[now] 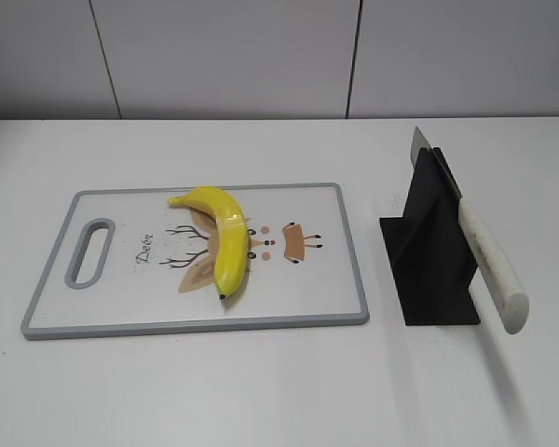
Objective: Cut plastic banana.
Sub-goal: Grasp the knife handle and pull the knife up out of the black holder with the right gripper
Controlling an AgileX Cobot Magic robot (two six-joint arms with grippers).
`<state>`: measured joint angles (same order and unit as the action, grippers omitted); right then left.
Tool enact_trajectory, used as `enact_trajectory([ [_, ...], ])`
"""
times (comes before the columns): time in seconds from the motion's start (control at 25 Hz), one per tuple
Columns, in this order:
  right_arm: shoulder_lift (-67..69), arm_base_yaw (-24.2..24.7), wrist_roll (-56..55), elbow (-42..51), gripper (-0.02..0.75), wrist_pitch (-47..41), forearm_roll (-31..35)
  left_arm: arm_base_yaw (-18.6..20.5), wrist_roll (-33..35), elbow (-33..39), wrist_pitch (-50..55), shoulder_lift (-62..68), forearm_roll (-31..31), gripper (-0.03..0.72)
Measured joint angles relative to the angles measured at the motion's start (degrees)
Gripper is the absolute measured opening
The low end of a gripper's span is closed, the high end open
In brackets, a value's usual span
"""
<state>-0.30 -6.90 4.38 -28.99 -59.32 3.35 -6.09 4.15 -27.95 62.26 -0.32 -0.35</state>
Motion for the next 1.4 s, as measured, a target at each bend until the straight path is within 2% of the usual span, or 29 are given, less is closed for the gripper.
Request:
enact_trajectory([
  [0.68,0.0,0.0,0.0,0.0,0.588,0.0,0.0,0.0,0.0,0.0,0.0,0.0,0.0,0.515],
  [0.96,0.0,0.0,0.0,0.0,0.587,0.0,0.0,0.0,0.0,0.0,0.0,0.0,0.0,0.578],
  [1.4,0.0,0.0,0.0,0.0,0.587,0.0,0.1,0.0,0.0,0.0,0.0,0.0,0.0,0.584],
])
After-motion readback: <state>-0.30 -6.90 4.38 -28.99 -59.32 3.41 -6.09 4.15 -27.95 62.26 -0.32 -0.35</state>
